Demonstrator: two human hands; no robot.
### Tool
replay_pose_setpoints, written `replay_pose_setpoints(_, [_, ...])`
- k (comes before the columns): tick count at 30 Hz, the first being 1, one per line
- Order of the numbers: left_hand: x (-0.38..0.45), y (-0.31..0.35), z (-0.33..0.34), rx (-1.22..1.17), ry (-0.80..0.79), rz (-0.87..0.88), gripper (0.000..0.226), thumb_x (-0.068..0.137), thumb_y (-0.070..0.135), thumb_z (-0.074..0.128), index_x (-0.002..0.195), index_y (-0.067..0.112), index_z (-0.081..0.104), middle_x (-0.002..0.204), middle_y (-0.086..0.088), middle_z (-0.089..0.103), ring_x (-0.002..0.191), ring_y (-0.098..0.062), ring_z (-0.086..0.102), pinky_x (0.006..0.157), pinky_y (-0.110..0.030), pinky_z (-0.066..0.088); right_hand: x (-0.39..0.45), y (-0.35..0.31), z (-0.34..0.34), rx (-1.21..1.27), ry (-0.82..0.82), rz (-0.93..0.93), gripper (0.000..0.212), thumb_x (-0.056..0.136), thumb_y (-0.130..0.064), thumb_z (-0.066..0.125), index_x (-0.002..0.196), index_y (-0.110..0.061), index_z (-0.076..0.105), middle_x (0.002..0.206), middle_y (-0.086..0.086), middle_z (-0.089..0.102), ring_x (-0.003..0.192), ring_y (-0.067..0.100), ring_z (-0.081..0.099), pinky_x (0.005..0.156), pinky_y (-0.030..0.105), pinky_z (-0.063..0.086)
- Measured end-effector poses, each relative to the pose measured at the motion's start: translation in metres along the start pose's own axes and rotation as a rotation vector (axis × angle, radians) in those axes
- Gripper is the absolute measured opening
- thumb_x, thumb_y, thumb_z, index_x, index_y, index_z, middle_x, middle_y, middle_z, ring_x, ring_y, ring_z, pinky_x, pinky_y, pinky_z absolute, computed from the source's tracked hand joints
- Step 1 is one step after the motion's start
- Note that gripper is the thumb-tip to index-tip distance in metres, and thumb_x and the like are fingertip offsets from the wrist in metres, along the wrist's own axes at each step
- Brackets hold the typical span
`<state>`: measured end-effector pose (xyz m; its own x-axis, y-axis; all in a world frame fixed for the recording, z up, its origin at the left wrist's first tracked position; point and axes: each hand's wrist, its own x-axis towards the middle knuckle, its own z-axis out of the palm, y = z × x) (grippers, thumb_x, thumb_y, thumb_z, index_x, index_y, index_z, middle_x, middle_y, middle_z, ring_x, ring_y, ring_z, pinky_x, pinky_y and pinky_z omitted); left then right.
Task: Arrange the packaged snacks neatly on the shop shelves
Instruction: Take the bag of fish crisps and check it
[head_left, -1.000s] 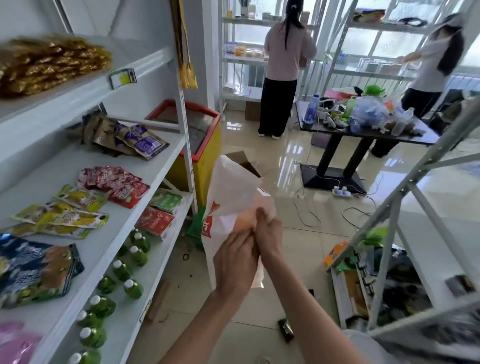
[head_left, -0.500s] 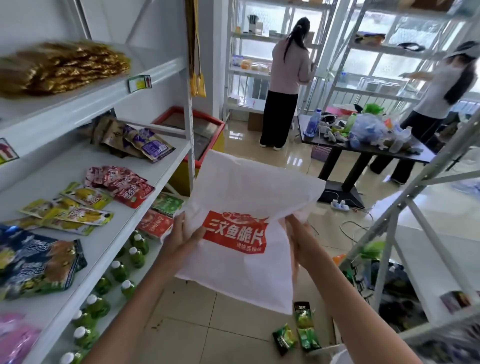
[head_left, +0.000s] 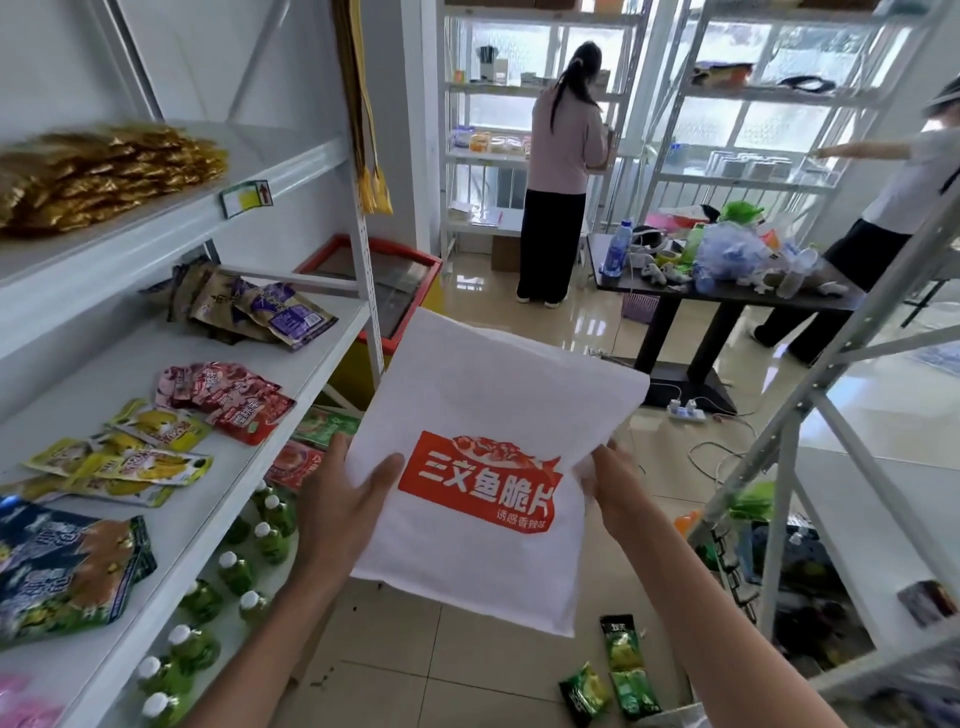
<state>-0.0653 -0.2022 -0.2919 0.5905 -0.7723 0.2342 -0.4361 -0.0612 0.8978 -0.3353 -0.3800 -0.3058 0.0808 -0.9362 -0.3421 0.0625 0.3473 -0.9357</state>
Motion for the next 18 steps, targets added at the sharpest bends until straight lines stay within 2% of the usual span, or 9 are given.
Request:
replay_pose_setpoints(3, [-0.003,0.007,0.007,0.005,0.016,0.021,0.027,0.09,0.061,0.07,0.105,0.045,0.055,0.104,0.012,0.072,0.09,-0.008,0.074,0.072,-0.04,0.065,-0.032,-0.004,0.004,-0.064,0.375,-0.219,0.032,0.099,-0.019,0.061,0.129,-0.019,0.049,0.123,0.005,0.064,0.107,0.019,0.063,0.092,0.037,0.052])
replay_pose_setpoints(4, [-0.004,0.01,0.014,-0.002,0.036,0.038,0.026,0.091,0.053,0.072,0.106,0.039,0.056,0.104,0.011,0.072,0.091,-0.009,0.073,0.072,-0.039,0.065,-0.05,-0.005,0.011,-0.099,0.383,-0.301,0.027,0.102,-0.018,0.058,0.127,-0.022,0.048,0.121,0.002,0.064,0.105,0.016,0.063,0.09,0.035,0.053])
replay_pose_setpoints(6, [-0.012,0.019,0.035,0.078,0.119,0.11,0.022,0.093,0.038,0.076,0.101,0.026,0.058,0.098,0.009,0.069,0.086,-0.011,0.069,0.068,-0.032,0.06,-0.082,-0.004,0.039,-0.093,0.15,-0.32,0.034,0.102,-0.033,0.062,0.129,-0.022,0.046,0.118,0.0,0.066,0.101,0.014,0.068,0.086,0.035,0.058])
replay_pose_setpoints(8, [-0.031,0.028,0.067,0.24,0.15,0.169,0.016,0.092,0.022,0.077,0.094,0.019,0.061,0.093,0.007,0.067,0.081,-0.016,0.066,0.065,-0.023,0.05,-0.093,0.005,0.071,-0.128,-0.093,-0.153,0.057,0.094,-0.052,0.071,0.135,-0.023,0.044,0.116,-0.001,0.068,0.101,0.015,0.071,0.09,0.043,0.061])
replay_pose_setpoints(11, [-0.066,0.019,0.11,0.285,-0.023,0.201,0.032,0.085,0.003,0.077,0.115,0.007,0.069,0.115,-0.012,0.07,0.108,-0.034,0.068,0.089,-0.045,0.057,-0.081,0.029,0.091,-0.211,-0.101,-0.18,0.033,0.095,-0.042,0.072,0.117,-0.02,0.063,0.098,0.002,0.075,0.091,0.024,0.075,0.077,0.044,0.064])
replay_pose_setpoints(12, [-0.074,0.011,0.118,0.349,-0.112,0.257,0.044,0.081,0.002,0.079,0.123,0.005,0.068,0.125,-0.013,0.068,0.116,-0.035,0.065,0.097,-0.05,0.055,-0.076,0.035,0.09,-0.204,-0.026,-0.21,0.018,0.096,-0.034,0.066,0.104,-0.018,0.069,0.089,0.003,0.077,0.086,0.029,0.076,0.072,0.046,0.064])
replay_pose_setpoints(14, [-0.079,0.0,0.117,0.415,-0.243,0.36,0.049,0.083,0.015,0.078,0.131,0.012,0.067,0.135,0.0,0.065,0.125,-0.023,0.063,0.104,-0.043,0.054,-0.061,0.049,0.078,-0.204,0.044,-0.202,0.025,0.096,-0.028,0.057,0.09,-0.012,0.074,0.078,0.007,0.077,0.08,0.031,0.076,0.068,0.046,0.063])
replay_pose_setpoints(16, [-0.078,0.003,0.106,0.366,-0.19,0.298,0.034,0.088,0.037,0.073,0.12,0.028,0.068,0.126,0.013,0.067,0.114,-0.011,0.067,0.09,-0.032,0.058,-0.054,0.054,0.067,-0.181,0.015,-0.191,0.043,0.1,-0.042,0.055,0.084,-0.005,0.071,0.074,0.015,0.073,0.07,0.022,0.07,0.063,0.042,0.057])
replay_pose_setpoints(18, [-0.076,0.01,0.093,0.384,-0.084,0.183,0.043,0.086,0.055,0.072,0.119,0.03,0.059,0.119,0.012,0.063,0.097,-0.012,0.067,0.072,-0.031,0.058,-0.055,0.054,0.062,-0.165,-0.025,-0.205,0.059,0.106,-0.049,0.054,0.076,0.001,0.064,0.065,0.014,0.064,0.063,0.018,0.06,0.059,0.036,0.048])
